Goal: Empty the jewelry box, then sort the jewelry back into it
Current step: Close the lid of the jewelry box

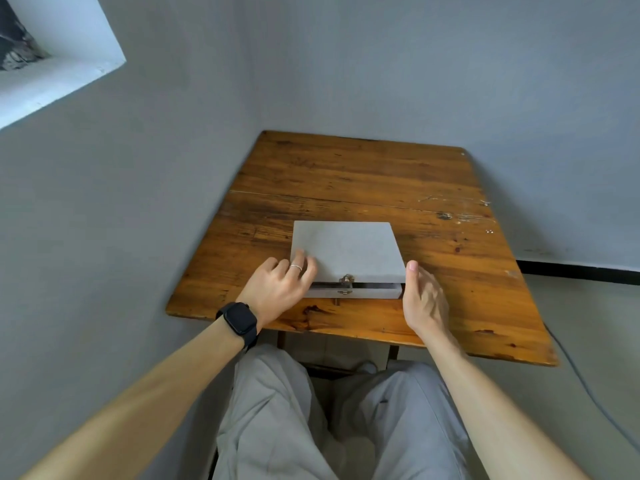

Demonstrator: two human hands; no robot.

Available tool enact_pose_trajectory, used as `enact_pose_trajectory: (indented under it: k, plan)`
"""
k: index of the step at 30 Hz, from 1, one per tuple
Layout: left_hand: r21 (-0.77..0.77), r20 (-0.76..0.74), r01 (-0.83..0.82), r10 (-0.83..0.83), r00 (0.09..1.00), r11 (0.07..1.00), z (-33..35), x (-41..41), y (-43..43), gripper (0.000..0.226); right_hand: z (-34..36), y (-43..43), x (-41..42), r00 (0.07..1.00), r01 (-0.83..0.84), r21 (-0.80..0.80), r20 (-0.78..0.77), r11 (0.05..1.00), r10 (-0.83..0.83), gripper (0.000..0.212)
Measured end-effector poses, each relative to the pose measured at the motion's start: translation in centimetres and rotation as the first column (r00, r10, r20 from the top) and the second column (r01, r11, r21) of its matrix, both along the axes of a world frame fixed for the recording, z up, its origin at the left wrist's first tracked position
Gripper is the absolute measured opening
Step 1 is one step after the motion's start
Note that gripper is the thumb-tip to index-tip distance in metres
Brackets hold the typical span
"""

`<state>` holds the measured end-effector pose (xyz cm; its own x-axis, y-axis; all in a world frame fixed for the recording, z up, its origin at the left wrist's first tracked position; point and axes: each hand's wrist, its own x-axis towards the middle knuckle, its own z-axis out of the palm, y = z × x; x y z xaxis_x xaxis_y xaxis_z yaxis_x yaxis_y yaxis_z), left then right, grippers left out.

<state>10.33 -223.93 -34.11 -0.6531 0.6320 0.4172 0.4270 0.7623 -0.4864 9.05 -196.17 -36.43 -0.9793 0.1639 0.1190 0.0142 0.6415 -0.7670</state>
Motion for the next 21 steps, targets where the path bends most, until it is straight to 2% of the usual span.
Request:
enact_pose_trajectory:
  k: [2, 4, 6, 7, 9, 11, 14, 16, 18, 21]
  plan:
    - [-0.021, 0.014, 0.024, -0.024, 1.000, 0.999, -0.3, 0.0, -0.2, 0.041, -0.3, 0.1, 0.0, 0.999, -0.017, 0.042, -0.030, 0.999, 0.018, 0.089]
    - [-0.013, 0.057, 0.038, -0.037, 0.998, 0.999, -0.4, 0.1, -0.4, 0.043, -0.5, 0.1, 0.0, 0.999, -0.023, 0.073, -0.041, 0.997, 0.026, 0.084]
    - [0.038, 0.135, 0.026, -0.030, 0.990, 0.999, 0.0, 0.3, -0.6, 0.040, -0.5, 0.2, -0.1, 0.999, -0.032, 0.084, -0.035, 0.996, 0.035, 0.084]
    - [0.076, 0.190, 0.003, -0.017, 0.982, 0.997, 0.3, 0.4, -0.7, 0.046, -0.5, 0.2, 0.0, 0.999, -0.039, 0.085, -0.029, 0.996, 0.042, 0.082]
    - [0.110, 0.290, -0.068, 0.034, 0.956, 0.992, 0.4, 0.9, -0.6, 0.059, -0.7, 0.1, 0.1, 0.999, -0.046, 0.099, -0.022, 0.994, 0.048, 0.070]
    - [0.181, 0.344, -0.166, 0.096, 0.934, 0.969, 0.0, 1.7, 0.4, 0.058, -0.9, -0.5, 0.5, 0.999, -0.041, 0.095, -0.010, 0.995, 0.042, 0.063]
    - [0.349, 0.468, -0.369, 0.181, 0.865, 0.862, -1.3, 2.0, 2.2, 0.064, -1.2, -2.4, 1.1, 0.998, 0.026, 0.067, 0.061, 0.997, -0.030, 0.061]
    - [0.458, 0.556, -0.461, 0.159, 0.816, 0.760, -2.6, 1.8, 3.1, 0.064, -1.3, -4.2, 1.5, 0.990, 0.093, 0.047, 0.101, 0.995, -0.098, 0.077]
    - [0.556, 0.547, -0.482, 0.138, 0.825, 0.677, -3.7, 1.6, 3.6, 0.059, -1.2, -5.9, 2.1, 0.985, 0.156, 0.018, 0.076, 0.988, -0.157, 0.104]
    - [0.610, 0.540, -0.504, 0.144, 0.829, 0.611, -4.4, 1.5, 4.2, 0.055, -1.2, -6.9, 2.4, 0.979, 0.198, 0.001, 0.058, 0.980, -0.198, 0.120]
